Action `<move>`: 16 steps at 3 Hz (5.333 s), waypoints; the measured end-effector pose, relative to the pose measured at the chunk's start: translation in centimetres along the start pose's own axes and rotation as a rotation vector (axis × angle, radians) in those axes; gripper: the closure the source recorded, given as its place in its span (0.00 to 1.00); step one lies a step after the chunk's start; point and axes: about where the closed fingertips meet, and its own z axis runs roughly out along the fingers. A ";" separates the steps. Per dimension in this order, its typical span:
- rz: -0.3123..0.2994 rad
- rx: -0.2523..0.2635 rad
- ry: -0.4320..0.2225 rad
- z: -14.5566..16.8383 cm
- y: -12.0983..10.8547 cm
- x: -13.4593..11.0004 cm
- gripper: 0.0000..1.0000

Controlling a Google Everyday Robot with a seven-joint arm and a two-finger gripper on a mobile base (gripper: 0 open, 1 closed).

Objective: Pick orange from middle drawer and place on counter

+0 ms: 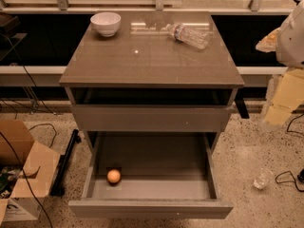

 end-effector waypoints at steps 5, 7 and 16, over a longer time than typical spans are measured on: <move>0.018 -0.220 -0.352 16.3 2.8 -7.7 0.00; 0.083 -0.227 -0.377 19.0 2.8 -8.5 0.00; 0.375 -0.367 -0.535 56.7 12.1 -22.0 0.00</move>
Offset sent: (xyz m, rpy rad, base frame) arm 0.0139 0.0487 -0.0774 0.1890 0.0866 0.0311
